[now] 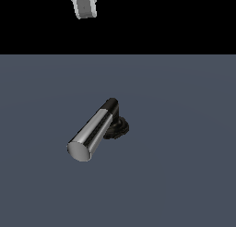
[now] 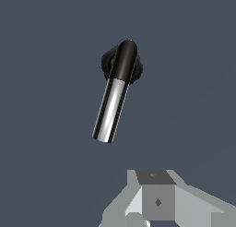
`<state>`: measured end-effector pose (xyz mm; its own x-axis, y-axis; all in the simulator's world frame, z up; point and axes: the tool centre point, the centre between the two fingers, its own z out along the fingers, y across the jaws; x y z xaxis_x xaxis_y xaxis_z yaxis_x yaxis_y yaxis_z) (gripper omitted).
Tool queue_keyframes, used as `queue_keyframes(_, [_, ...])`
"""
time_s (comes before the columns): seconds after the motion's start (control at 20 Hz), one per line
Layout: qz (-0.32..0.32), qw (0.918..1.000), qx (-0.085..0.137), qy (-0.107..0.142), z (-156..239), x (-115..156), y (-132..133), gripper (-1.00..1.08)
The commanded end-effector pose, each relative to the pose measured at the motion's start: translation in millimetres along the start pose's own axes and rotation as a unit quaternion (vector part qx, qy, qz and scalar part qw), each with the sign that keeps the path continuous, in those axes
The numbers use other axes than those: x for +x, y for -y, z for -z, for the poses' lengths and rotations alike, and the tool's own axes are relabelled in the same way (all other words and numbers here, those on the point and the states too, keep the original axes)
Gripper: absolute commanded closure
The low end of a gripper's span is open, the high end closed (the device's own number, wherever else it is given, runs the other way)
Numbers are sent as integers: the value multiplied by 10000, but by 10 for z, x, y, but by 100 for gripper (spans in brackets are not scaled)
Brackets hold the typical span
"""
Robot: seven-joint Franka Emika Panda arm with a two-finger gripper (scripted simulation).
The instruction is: Turn on the faucet by rotating a designated handle.
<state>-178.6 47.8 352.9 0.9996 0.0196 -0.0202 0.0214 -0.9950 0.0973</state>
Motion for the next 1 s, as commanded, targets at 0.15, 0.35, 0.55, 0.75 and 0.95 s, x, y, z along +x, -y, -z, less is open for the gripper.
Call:
queue_keyframes(0.15, [-158, 9999, -5, -35, -436, 155, 171, 108])
queue_keyframes(0.35, [-266, 9996, 14, -56, -754, 223, 299, 108])
queue_keyframes(0.55, [-373, 9993, 52, -73, -1069, 254, 431, 108])
queue_keyframes(0.75, [-480, 9988, 110, -84, -1378, 250, 565, 108])
queue_keyframes(0.95, [-589, 9981, 186, -89, -1676, 211, 701, 108])
